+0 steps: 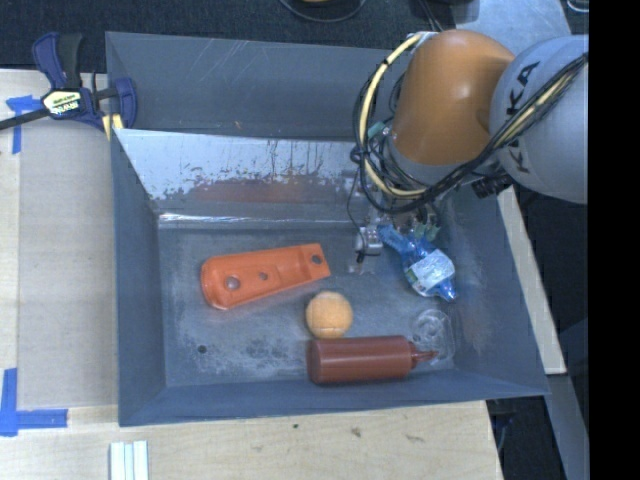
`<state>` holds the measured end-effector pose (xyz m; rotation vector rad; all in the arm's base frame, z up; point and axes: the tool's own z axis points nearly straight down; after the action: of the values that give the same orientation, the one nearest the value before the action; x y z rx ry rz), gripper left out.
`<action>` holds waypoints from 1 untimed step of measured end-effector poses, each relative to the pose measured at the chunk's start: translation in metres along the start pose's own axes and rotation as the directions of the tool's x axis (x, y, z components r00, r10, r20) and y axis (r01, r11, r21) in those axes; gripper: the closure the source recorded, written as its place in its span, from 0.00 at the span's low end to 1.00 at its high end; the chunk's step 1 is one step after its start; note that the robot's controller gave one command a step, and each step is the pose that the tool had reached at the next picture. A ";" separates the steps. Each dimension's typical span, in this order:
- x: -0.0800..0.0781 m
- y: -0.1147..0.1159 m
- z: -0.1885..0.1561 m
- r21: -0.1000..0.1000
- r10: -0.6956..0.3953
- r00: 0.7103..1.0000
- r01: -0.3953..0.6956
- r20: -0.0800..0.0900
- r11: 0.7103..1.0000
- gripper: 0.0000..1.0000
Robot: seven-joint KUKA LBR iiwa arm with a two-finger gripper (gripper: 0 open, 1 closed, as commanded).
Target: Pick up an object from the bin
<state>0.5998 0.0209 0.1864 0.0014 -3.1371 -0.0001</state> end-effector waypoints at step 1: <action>-0.002 0.000 -0.005 0.000 0.001 1.000 -0.001 0.009 1.000 0.00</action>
Offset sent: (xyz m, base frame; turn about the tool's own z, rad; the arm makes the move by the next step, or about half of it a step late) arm 0.0116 0.0351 -0.1164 0.0637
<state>0.6016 0.0209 0.1910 0.0005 -3.1457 -0.0005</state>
